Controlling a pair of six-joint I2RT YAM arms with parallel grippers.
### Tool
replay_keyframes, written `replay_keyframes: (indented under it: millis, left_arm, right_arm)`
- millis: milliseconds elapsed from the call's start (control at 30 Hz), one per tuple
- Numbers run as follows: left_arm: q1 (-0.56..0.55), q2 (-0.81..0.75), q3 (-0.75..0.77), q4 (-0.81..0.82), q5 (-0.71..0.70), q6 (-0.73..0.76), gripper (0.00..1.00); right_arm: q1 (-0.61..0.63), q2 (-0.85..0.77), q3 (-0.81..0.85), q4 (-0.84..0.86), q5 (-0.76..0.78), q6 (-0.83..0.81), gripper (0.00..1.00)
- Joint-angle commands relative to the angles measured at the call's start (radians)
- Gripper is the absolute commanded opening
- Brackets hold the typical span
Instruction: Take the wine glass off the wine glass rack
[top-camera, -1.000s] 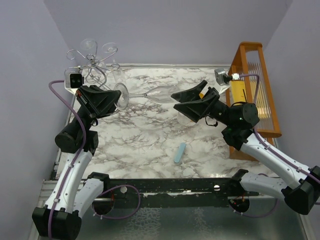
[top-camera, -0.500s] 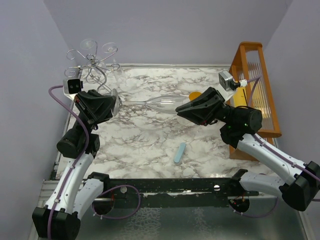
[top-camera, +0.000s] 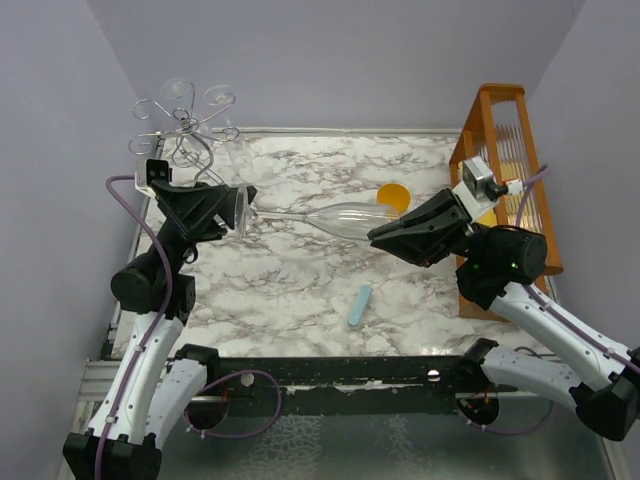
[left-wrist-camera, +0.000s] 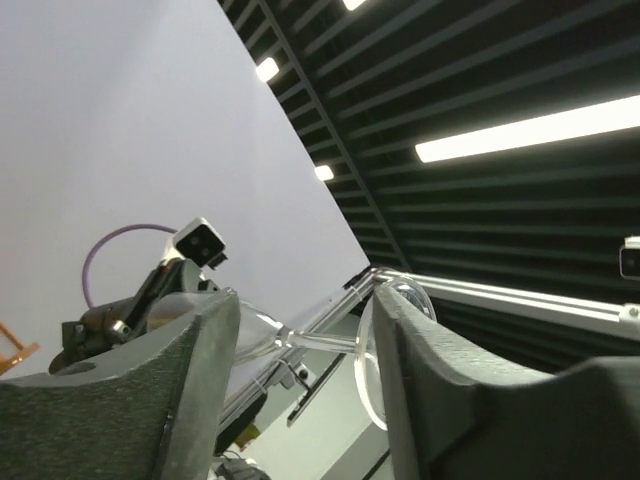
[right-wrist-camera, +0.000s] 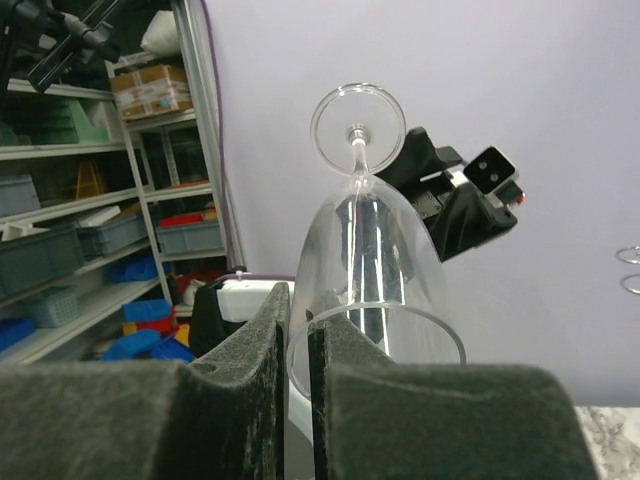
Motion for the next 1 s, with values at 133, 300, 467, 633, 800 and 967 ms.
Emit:
replay_keyframes:
  millis: [133, 300, 467, 633, 800, 967]
  left_arm:
    - [0.006, -0.099, 0.001, -0.355, -0.013, 0.197, 0.80]
    - [0.006, -0.133, 0.014, -0.553, -0.036, 0.343, 0.89]
    - [0.006, -0.146, 0.068, -0.781, -0.078, 0.502, 0.90]
    - [0.006, -0.135, 0.153, -0.969, -0.153, 0.663, 0.91]
    - [0.006, -0.105, 0.250, -1.084, -0.198, 0.790, 0.91]
    - [0.006, -0.115, 0.301, -1.159, -0.225, 0.858, 0.91]
  right_arm:
    - [0.006, -0.190, -0.012, -0.386, 0.176, -0.257, 0.02]
    - [0.007, -0.314, 0.003, -0.709, 0.317, -0.353, 0.02]
    - [0.006, -0.421, 0.043, -1.090, 0.398, -0.389, 0.02]
    - [0.007, -0.456, 0.148, -1.525, 0.482, -0.390, 0.02]
    - [0.007, -0.416, 0.280, -1.883, 0.634, -0.418, 0.02]
    - [0.007, -0.316, 0.346, -2.102, 0.793, -0.481, 0.02]
